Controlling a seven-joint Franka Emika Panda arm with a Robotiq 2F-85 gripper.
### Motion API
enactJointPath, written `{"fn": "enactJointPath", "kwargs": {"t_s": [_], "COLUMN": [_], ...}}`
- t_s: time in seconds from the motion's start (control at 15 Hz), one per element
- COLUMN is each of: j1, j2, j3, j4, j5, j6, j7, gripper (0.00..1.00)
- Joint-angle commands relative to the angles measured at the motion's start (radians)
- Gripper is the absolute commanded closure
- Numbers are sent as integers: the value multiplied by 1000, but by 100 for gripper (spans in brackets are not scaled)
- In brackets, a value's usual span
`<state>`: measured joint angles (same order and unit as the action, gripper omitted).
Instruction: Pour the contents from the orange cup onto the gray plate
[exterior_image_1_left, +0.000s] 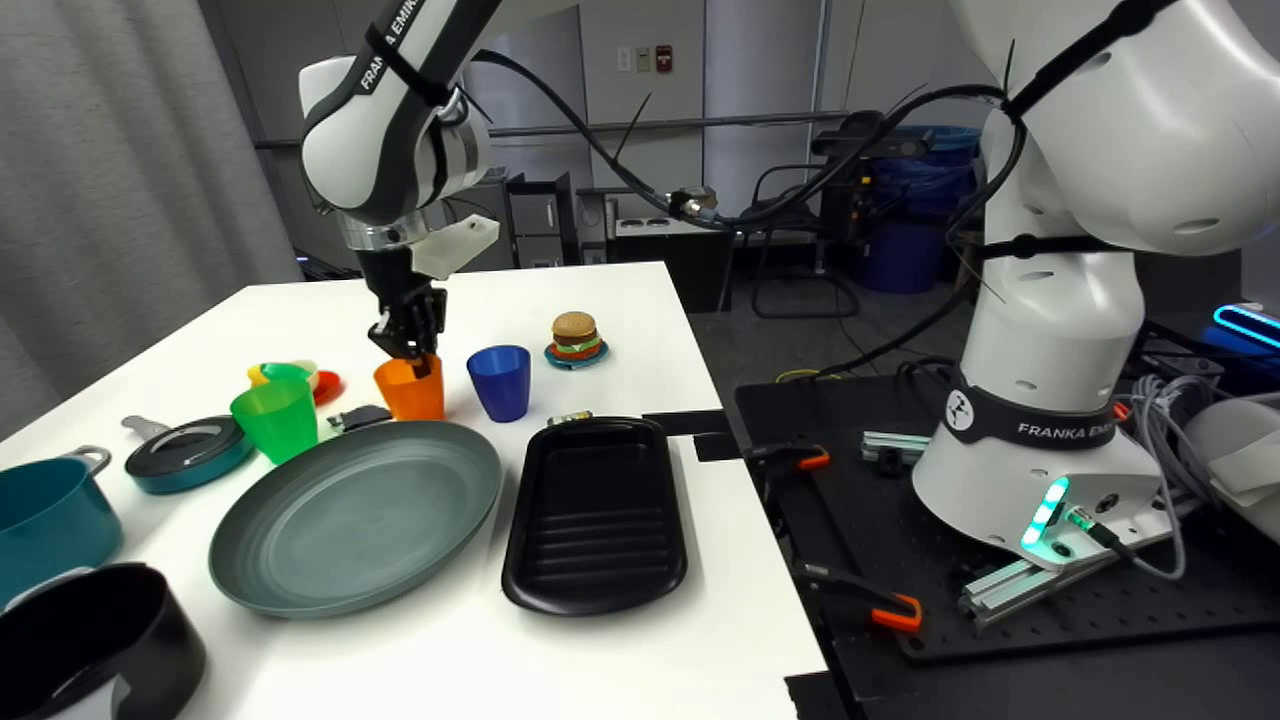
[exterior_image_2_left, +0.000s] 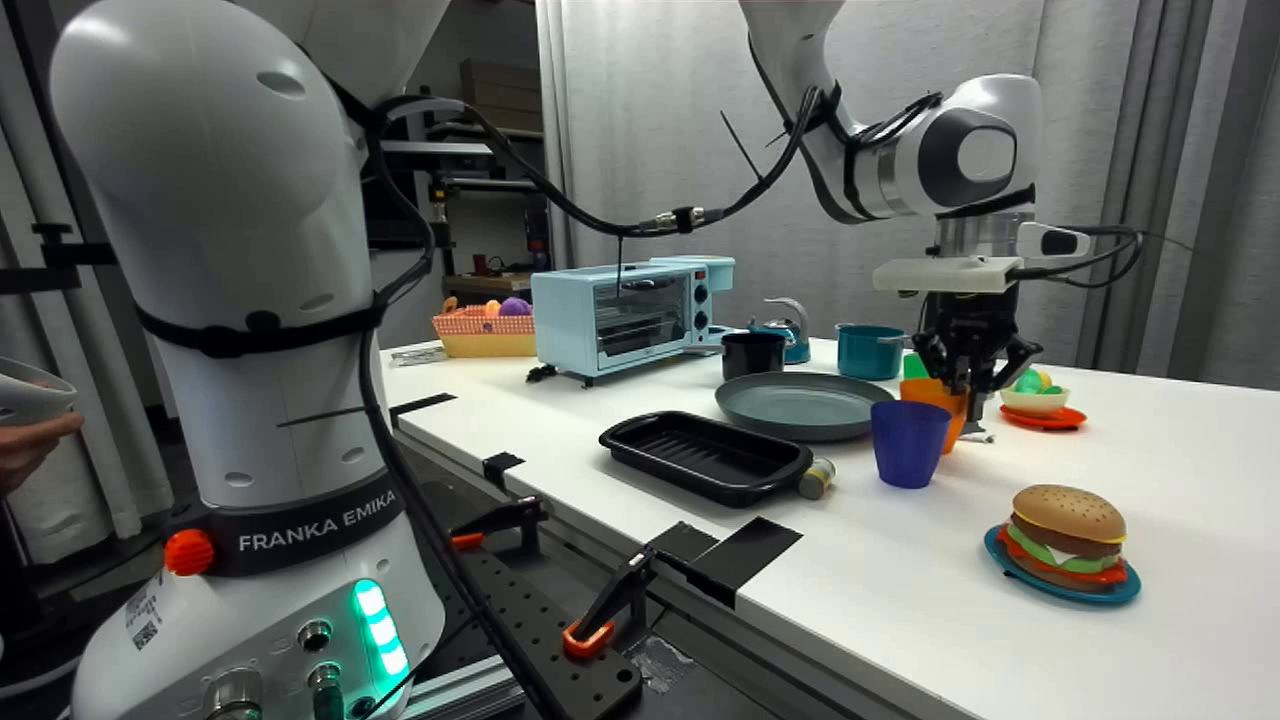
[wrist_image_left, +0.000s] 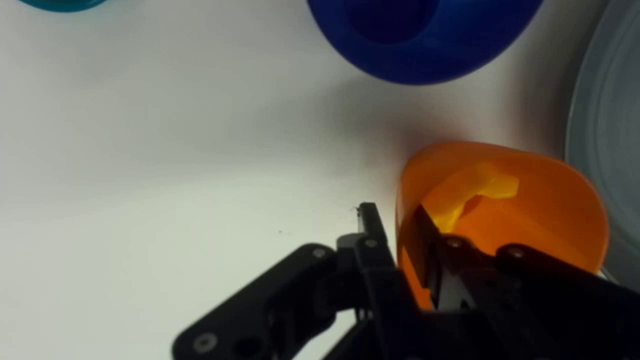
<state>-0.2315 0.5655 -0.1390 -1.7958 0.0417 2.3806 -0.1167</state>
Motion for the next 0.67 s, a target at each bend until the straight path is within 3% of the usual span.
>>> {"fn": "enactJointPath", "kwargs": {"t_s": [0.0, 0.6], "j1": [4, 67], "j2": [5, -46], "j3": [3, -9], "j4": [30, -20], "j5": [-17, -119], "j6": [-20, 14], "j7": [9, 17], "gripper": [100, 100]}}
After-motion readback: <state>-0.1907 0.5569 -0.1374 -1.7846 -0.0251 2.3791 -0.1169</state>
